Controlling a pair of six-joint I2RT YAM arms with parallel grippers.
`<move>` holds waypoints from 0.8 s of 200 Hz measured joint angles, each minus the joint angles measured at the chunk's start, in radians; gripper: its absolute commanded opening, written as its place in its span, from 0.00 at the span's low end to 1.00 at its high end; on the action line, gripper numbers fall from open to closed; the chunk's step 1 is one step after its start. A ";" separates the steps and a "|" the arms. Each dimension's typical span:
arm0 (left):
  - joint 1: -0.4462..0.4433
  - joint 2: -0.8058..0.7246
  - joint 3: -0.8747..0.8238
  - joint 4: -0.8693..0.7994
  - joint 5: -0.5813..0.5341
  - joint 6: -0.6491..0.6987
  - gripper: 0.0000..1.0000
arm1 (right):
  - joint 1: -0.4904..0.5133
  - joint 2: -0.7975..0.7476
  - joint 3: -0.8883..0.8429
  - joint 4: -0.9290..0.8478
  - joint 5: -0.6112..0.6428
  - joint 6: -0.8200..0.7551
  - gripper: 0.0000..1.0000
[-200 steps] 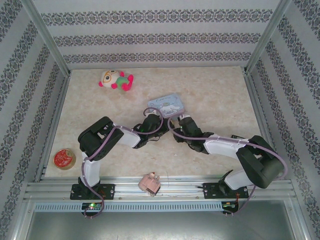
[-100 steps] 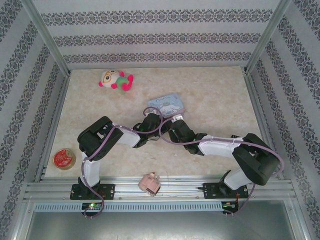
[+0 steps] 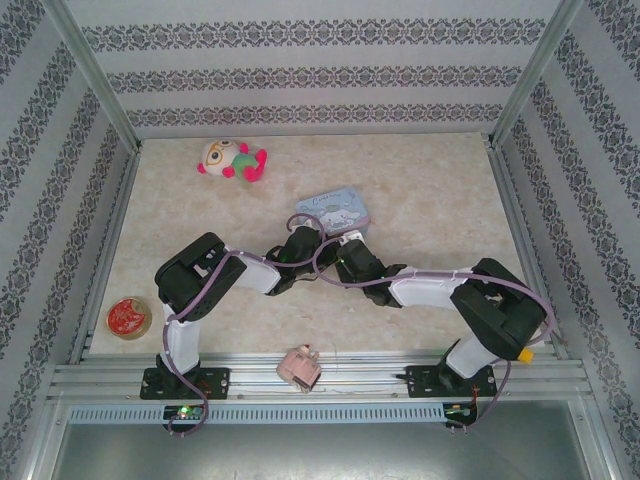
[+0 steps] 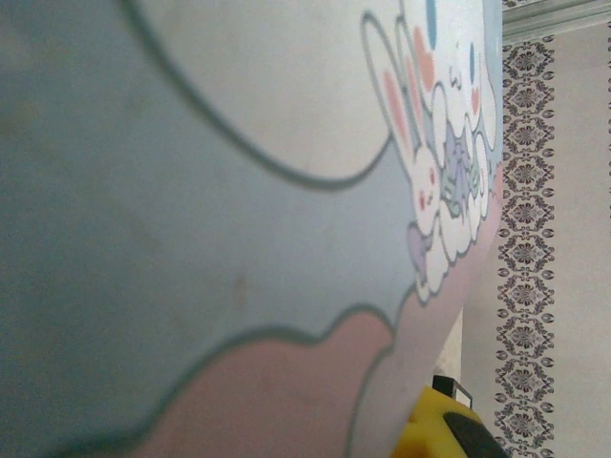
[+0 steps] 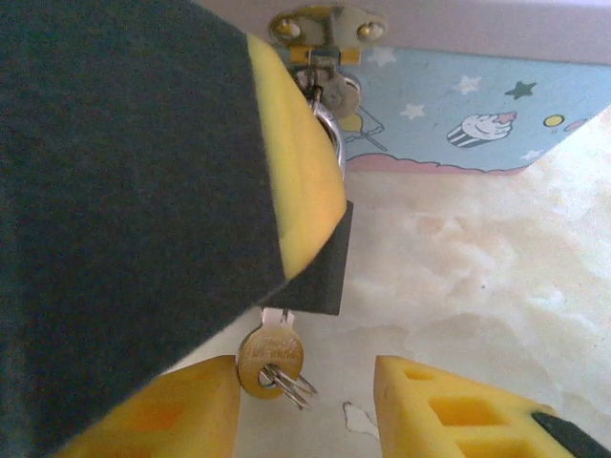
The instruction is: Unlock the padlock with the key
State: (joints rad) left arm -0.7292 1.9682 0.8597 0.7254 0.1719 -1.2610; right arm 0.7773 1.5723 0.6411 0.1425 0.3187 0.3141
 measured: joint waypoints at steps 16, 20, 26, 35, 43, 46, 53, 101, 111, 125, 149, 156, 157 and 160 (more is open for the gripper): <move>0.003 0.000 0.000 0.000 0.004 0.000 0.00 | 0.000 0.013 0.011 -0.005 0.011 -0.006 0.53; 0.004 0.000 0.000 0.000 0.007 0.000 0.00 | 0.000 0.017 0.014 -0.007 0.014 -0.009 0.53; 0.005 0.000 0.000 0.000 0.008 0.000 0.00 | 0.000 0.023 0.018 -0.010 0.018 -0.008 0.53; 0.005 0.000 0.001 0.000 0.009 0.000 0.00 | 0.000 0.032 0.023 -0.012 0.024 -0.009 0.51; 0.005 0.000 0.001 0.000 0.009 0.000 0.00 | 0.000 0.039 0.026 -0.013 0.031 -0.009 0.49; 0.005 0.000 0.001 0.000 0.009 0.000 0.00 | 0.000 0.041 0.027 -0.013 0.033 -0.010 0.48; 0.005 0.000 0.001 0.000 0.009 0.000 0.00 | 0.000 0.045 0.029 -0.013 0.036 -0.010 0.45; 0.005 0.000 0.004 -0.001 0.013 -0.004 0.00 | 0.013 0.047 0.032 0.002 0.039 -0.014 0.21; 0.005 0.000 0.004 -0.001 0.014 -0.004 0.00 | 0.013 0.047 0.032 0.004 0.037 -0.014 0.21; 0.005 0.000 0.004 -0.001 0.014 -0.004 0.00 | 0.012 0.047 0.032 0.005 0.035 -0.014 0.21; 0.005 0.000 0.004 -0.001 0.014 -0.004 0.00 | 0.008 0.046 0.031 0.011 0.023 -0.010 0.18; 0.005 0.000 0.004 -0.001 0.014 -0.004 0.00 | 0.002 0.045 0.031 0.012 0.008 -0.006 0.15; 0.005 0.000 0.004 -0.001 0.014 -0.004 0.00 | 0.000 0.044 0.031 0.013 0.005 -0.006 0.15; 0.005 0.000 0.004 -0.001 0.014 -0.004 0.00 | -0.004 0.044 0.031 0.013 -0.006 -0.005 0.14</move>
State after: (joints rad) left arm -0.7242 1.9682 0.8635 0.7242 0.1860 -1.2652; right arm 0.7731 1.6161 0.6716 0.1555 0.3130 0.3092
